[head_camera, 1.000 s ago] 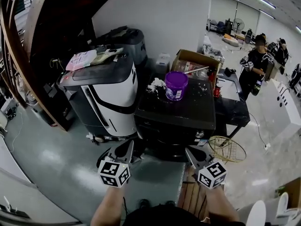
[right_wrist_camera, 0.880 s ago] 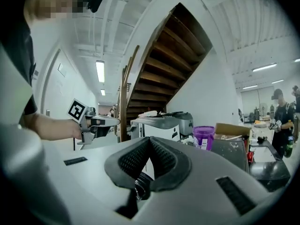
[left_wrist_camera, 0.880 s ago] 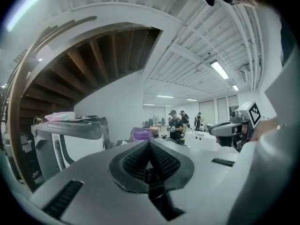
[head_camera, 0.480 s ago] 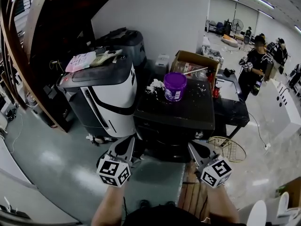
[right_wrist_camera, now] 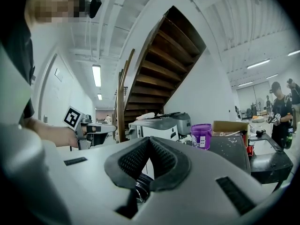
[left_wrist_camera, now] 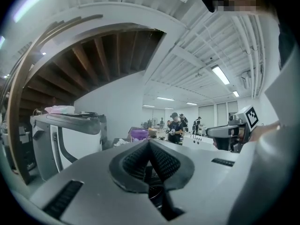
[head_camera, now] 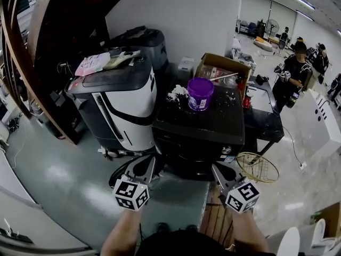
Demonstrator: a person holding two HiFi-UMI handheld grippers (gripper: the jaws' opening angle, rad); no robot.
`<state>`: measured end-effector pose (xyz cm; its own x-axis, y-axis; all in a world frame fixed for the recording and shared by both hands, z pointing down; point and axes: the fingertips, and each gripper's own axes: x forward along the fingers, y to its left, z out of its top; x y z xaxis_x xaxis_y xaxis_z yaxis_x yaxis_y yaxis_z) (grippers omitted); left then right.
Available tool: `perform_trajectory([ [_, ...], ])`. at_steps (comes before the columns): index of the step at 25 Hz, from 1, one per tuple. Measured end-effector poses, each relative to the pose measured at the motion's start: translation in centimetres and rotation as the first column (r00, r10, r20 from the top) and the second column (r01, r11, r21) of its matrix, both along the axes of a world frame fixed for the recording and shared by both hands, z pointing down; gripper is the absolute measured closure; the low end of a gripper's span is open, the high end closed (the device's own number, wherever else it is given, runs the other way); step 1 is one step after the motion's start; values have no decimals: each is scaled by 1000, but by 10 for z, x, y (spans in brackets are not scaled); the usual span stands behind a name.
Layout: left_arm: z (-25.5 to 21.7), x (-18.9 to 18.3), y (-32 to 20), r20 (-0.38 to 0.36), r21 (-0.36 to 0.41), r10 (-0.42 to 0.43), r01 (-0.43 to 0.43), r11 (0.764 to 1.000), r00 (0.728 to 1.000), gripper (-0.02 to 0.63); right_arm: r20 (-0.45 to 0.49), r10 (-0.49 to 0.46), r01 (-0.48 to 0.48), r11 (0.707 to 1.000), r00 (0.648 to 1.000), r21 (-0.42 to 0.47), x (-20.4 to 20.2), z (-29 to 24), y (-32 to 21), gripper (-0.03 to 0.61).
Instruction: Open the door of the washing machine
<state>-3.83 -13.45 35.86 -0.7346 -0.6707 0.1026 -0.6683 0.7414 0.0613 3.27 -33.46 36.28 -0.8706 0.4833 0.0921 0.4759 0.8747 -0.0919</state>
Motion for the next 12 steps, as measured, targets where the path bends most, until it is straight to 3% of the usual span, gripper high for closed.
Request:
perform_trajectory([
  [12,-7,-2,-3,-4,-1,-15,15,1000,1000,597,47,-20,20,1000,999,-4,-3,-19,-4,565],
])
